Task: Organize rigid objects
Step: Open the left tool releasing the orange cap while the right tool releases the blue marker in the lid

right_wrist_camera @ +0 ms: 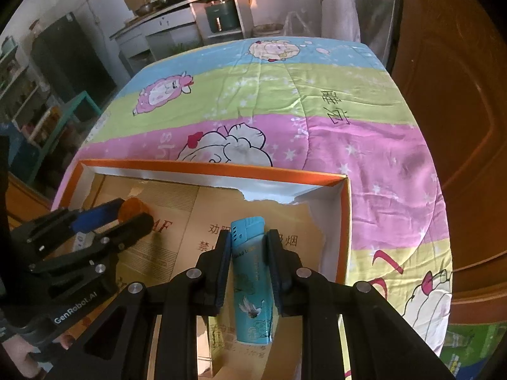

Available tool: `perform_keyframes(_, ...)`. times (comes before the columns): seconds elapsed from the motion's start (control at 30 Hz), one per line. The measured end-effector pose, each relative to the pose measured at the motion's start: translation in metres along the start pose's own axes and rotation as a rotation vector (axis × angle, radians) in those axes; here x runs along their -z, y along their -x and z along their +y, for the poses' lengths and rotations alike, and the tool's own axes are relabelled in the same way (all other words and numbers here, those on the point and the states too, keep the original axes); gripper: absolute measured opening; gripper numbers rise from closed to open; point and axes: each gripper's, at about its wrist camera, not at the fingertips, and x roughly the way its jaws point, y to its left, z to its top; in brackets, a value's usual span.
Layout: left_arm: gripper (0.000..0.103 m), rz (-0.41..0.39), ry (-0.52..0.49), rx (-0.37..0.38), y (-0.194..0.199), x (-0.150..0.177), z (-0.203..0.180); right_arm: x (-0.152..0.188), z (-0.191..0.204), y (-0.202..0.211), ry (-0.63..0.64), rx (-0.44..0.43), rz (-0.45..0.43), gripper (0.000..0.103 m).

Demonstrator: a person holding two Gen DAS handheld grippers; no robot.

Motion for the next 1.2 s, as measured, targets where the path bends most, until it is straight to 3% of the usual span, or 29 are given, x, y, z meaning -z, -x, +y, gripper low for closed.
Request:
perform_keyframes(0.1, 0.046, -0.014, 0.009, 0.001, 0.003, 0.001, 0.001, 0.001, -0.001, 0.003, -0.009, -0.008, -0.009, 0.024)
perform_keyframes(0.5, 0.047, -0.080, 0.008, 0.007, 0.039, 0.007, -0.004, 0.009, 0.002, 0.023, -0.019, -0.010, -0.037, 0.024)
perform_keyframes(1.2, 0.047, -0.171, 0.047, 0.010, 0.111, 0.052, -0.007, 0.051, 0.021, 0.075, -0.012, 0.007, -0.081, 0.024)
